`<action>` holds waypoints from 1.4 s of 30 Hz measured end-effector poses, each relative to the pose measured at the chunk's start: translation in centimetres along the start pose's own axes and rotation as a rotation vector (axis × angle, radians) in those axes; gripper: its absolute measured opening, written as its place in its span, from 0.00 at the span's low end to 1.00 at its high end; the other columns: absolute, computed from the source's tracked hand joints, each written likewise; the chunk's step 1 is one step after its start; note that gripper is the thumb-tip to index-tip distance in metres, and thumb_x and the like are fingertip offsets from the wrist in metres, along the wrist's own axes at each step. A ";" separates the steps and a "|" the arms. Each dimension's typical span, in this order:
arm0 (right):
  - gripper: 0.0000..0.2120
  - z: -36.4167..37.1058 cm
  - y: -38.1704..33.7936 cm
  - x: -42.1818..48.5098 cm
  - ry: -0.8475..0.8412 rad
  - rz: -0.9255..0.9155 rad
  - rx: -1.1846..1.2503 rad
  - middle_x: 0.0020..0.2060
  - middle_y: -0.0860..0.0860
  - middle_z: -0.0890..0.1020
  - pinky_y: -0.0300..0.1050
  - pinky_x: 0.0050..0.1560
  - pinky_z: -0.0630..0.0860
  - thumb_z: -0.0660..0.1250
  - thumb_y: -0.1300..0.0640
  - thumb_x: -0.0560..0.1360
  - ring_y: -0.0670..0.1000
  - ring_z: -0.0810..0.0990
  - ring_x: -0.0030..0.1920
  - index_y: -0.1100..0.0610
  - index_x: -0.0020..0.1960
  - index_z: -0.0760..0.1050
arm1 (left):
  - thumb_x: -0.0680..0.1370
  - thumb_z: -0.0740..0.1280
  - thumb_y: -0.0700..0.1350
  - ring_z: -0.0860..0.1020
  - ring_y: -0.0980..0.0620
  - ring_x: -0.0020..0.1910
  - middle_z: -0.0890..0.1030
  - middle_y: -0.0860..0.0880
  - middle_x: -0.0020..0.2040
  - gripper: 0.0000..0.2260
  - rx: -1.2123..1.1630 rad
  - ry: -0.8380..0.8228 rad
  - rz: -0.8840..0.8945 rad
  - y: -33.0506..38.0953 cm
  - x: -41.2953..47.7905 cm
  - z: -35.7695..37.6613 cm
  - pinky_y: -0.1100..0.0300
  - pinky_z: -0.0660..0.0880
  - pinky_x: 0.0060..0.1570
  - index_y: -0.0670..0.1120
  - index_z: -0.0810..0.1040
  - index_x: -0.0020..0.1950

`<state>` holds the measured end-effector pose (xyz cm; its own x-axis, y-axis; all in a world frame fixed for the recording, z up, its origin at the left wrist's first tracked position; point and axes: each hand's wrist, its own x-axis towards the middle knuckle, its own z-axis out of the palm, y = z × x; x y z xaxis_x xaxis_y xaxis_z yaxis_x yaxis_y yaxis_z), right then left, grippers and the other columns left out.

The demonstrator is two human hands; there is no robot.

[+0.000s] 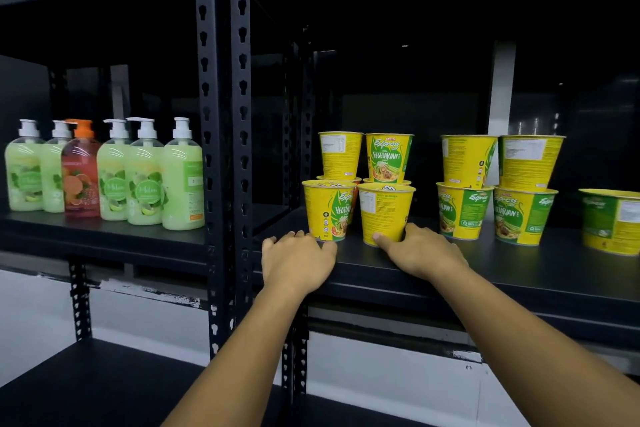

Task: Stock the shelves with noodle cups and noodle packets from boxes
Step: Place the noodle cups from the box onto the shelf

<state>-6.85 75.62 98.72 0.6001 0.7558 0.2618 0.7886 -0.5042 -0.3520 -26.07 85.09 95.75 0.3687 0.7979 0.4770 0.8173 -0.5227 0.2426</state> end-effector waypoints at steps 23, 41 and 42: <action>0.42 -0.1 -0.4 -0.6 0.037 0.006 -0.065 0.72 0.57 0.72 0.66 0.71 0.66 0.50 0.23 0.75 0.62 0.70 0.72 0.53 0.76 0.66 | 0.76 0.66 0.66 0.69 0.50 0.69 0.78 0.56 0.63 0.22 -0.180 0.176 0.283 1.5 6.6 -4.0 0.41 0.67 0.63 0.57 0.77 0.66; 0.42 0.2 -0.2 -0.3 0.079 -0.014 -0.022 0.70 0.56 0.75 0.65 0.69 0.68 0.53 0.23 0.74 0.62 0.72 0.70 0.54 0.72 0.70 | 0.80 0.67 0.51 0.74 0.50 0.62 0.78 0.50 0.59 0.15 -0.290 0.548 0.680 0.9 -0.8 0.3 0.50 0.71 0.59 0.47 0.81 0.64; 0.41 0.3 -0.2 -0.3 0.080 -0.021 -0.015 0.69 0.55 0.76 0.65 0.69 0.68 0.54 0.23 0.73 0.61 0.73 0.69 0.53 0.71 0.71 | 0.81 0.66 0.52 0.74 0.51 0.61 0.78 0.51 0.58 0.15 -0.259 0.507 0.702 0.8 -1.1 0.8 0.52 0.72 0.58 0.47 0.81 0.63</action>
<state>-7.21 75.59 98.45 0.5918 0.7309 0.3398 0.8026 -0.4955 -0.3321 -25.41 84.04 94.75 0.4556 0.0739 0.8871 0.3300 -0.9395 -0.0912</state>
